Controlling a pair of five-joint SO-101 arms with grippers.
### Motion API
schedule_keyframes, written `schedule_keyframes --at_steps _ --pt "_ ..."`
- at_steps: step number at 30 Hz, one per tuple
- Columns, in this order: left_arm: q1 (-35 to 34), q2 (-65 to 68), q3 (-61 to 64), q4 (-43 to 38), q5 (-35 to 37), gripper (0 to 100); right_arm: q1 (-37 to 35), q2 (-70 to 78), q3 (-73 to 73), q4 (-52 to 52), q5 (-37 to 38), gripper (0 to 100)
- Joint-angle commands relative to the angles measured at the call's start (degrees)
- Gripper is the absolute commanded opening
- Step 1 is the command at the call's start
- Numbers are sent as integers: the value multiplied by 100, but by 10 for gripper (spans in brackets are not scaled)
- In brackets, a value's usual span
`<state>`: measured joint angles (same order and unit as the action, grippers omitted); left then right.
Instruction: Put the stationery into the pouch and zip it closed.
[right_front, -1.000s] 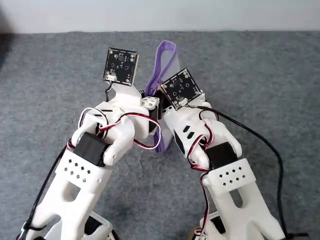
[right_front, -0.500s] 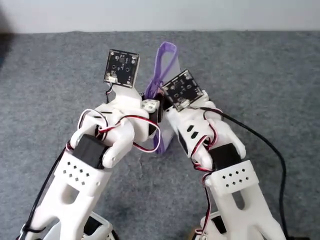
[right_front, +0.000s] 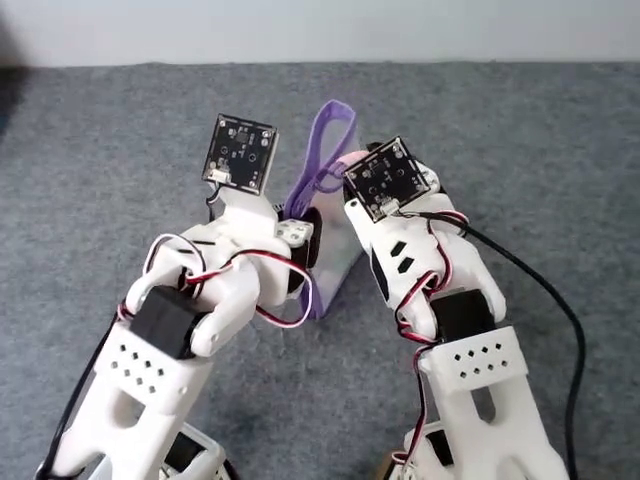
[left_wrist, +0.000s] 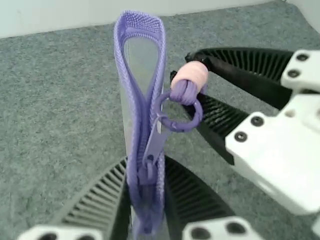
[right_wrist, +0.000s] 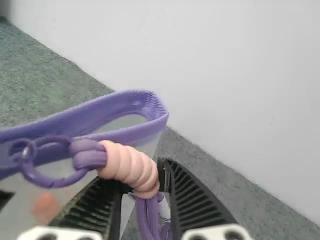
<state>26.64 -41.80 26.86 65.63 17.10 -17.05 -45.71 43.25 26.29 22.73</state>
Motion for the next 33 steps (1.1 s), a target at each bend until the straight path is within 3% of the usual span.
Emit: schedule_keyframes --at_steps 1,18,28,33 --pt "9 -343 -75 308 -88 10 435 -57 -299 -163 44 7" --pt "-18 -378 -75 510 -88 9 1024 426 -1222 356 9 7" --pt "-35 -352 -92 466 -70 9 -31 -127 -1292 2818 9 14" --pt "-35 -343 -92 466 -62 9 -523 -286 -1292 3679 -9 116"
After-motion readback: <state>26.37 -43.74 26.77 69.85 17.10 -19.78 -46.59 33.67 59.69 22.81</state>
